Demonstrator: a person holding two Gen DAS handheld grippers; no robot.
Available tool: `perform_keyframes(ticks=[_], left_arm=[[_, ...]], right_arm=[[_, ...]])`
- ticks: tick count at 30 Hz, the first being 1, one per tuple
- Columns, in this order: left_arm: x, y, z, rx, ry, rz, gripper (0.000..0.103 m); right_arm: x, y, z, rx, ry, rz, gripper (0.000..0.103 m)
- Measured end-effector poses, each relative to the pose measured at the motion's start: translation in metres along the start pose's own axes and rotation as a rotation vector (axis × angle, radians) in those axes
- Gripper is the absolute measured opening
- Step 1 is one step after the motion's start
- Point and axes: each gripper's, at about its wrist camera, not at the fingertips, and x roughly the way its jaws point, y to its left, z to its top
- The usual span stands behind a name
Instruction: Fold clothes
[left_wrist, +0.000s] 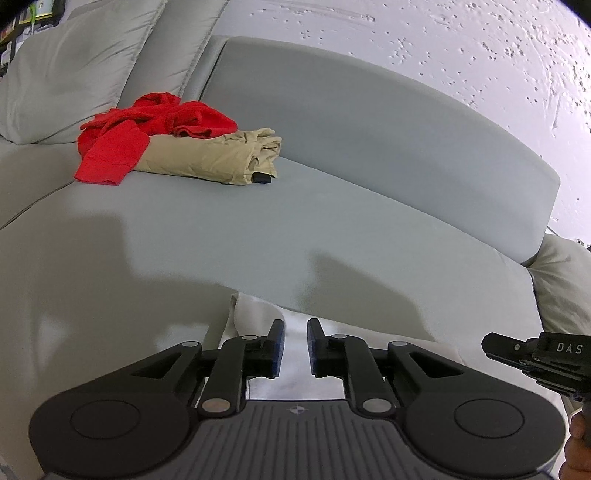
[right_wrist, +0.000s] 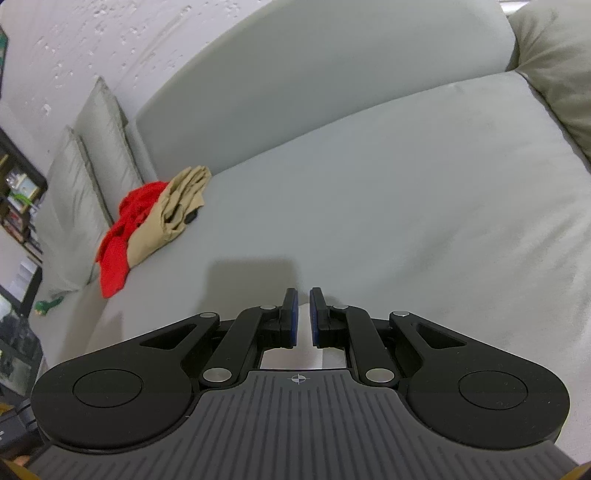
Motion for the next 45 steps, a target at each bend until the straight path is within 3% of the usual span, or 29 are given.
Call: perform_keyframes(ticks=[33, 39, 41, 43, 45], left_arm=[[0.001, -0.001, 0.002, 0.032, 0.016, -0.003, 0.018], [-0.036, 0.001, -0.014, 0.124, -0.031, -0.019, 0.021], [-0.057, 0.006, -0.023, 0.127, -0.038, -0.046, 0.022], [-0.081, 0.011, -0.032, 0.12, -0.053, -0.066, 0.023], [-0.105, 0.012, -0.041, 0.097, -0.035, -0.09, 0.023]], right_arm=[[0.005, 0.004, -0.004, -0.017, 0.012, -0.013, 0.014], [-0.004, 0.009, -0.009, -0.072, -0.001, -0.055, 0.031], [-0.018, 0.013, -0.013, -0.091, -0.009, -0.049, 0.032], [-0.035, 0.019, -0.018, -0.116, -0.022, -0.035, 0.044], [-0.054, 0.028, -0.025, -0.163, -0.032, -0.032, 0.048]])
